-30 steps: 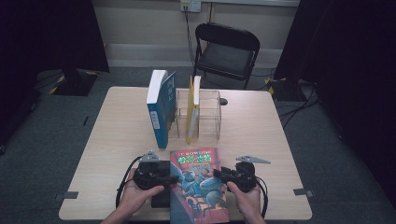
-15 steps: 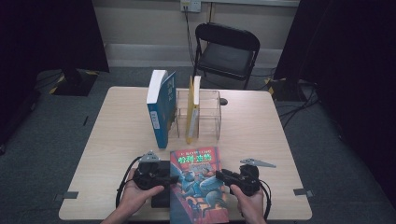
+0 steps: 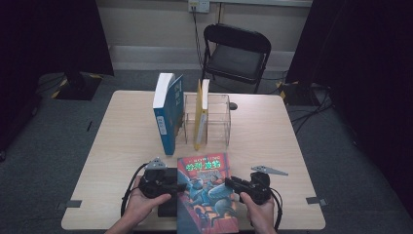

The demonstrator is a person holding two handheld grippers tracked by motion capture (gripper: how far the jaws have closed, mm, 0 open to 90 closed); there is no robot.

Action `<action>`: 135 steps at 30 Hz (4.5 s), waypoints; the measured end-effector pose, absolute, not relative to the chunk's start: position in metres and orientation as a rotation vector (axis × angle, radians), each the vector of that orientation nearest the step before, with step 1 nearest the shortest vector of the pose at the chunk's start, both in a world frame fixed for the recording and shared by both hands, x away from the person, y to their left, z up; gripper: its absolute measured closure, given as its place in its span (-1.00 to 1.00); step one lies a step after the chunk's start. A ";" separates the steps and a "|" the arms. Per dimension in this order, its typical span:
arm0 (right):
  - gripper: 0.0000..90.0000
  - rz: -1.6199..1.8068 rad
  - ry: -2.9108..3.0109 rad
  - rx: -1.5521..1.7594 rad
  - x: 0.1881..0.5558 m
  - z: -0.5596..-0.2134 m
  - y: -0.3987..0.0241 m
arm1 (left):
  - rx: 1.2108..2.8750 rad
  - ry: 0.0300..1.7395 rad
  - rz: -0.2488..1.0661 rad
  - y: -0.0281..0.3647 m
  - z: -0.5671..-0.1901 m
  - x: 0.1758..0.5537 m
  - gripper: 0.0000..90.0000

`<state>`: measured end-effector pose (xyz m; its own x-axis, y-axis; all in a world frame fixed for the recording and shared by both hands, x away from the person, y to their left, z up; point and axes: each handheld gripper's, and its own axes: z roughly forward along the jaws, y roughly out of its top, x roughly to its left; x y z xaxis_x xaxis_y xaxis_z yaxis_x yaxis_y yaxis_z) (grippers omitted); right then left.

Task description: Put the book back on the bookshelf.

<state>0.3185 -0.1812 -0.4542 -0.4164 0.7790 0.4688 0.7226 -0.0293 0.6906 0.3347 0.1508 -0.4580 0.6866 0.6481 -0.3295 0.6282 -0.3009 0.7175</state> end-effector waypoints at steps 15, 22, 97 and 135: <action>0.41 1.487 2.129 1.639 0.331 -0.460 -0.180 | 1.999 0.987 0.029 0.151 -0.458 0.334 -0.06; 0.52 1.554 2.202 1.630 0.322 -0.456 -0.179 | 1.998 0.988 0.030 0.151 -0.458 0.334 -0.06; 0.87 1.803 2.315 1.253 0.340 -0.427 -0.139 | 1.845 0.976 -0.066 0.146 -0.469 0.342 -0.51; 0.85 1.889 2.246 1.181 0.337 -0.408 -0.143 | 1.803 0.853 -0.251 0.139 -0.449 0.336 0.26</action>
